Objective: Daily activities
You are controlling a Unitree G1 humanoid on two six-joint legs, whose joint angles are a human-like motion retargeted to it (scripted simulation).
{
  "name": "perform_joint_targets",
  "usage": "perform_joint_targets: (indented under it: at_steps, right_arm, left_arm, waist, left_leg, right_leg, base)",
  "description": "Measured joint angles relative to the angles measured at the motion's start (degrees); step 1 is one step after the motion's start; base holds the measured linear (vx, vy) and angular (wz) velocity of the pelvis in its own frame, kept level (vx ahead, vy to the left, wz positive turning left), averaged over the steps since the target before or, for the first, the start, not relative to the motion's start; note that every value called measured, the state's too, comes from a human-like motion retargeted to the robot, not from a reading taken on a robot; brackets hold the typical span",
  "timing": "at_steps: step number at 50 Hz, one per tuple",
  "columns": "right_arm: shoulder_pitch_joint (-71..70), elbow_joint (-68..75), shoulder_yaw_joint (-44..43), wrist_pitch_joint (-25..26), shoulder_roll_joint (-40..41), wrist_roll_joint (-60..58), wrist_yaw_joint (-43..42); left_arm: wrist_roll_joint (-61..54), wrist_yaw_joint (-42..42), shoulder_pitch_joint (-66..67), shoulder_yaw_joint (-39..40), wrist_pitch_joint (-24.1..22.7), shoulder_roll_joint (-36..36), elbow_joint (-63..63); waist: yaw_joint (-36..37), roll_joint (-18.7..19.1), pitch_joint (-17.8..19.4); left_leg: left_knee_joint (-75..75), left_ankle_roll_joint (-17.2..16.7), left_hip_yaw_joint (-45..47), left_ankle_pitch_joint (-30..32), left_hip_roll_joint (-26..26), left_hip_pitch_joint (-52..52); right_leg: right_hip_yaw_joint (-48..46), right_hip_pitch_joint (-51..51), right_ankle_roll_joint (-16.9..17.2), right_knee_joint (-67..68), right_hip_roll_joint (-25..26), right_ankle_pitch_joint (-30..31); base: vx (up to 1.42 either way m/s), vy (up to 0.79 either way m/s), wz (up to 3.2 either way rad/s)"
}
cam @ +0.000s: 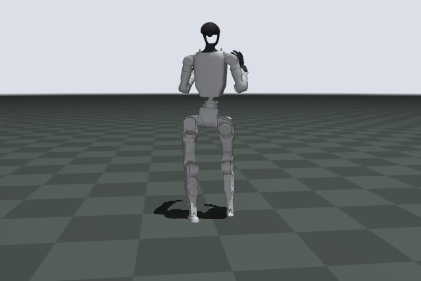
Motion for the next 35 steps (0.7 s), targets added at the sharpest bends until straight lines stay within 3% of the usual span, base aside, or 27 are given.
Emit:
perform_joint_targets:
  at_steps: [10,35]
  right_arm:
    - [-1.9,-4.9,7.8,4.4,-0.9,3.9,5.2]
    - [-1.4,-5.8,9.2,3.5,-1.4,1.6,0.8]
  left_arm:
    - [1.8,-2.7,-5.8,-8.8,2.7,1.2,-5.3]
    - [0.9,2.0,-3.5,-7.2,2.5,0.5,-5.2]
  waist:
    - [0.2,3.9,-1.2]
    - [1.4,7.2,-2.7]
  left_leg:
    - [5.0,-0.3,0.5,-2.7,3.2,-2.8]
    - [15.7,-0.6,-0.6,-2.7,10.6,-9.0]
  right_leg:
    - [-0.1,-1.0,-0.9,-0.9,2.3,0.7]
    - [-2.4,-1.9,-2.6,-4.1,6.4,3.2]
  base:
    - [0.0,0.0,0.0]
    - [0.0,0.0,0.0]
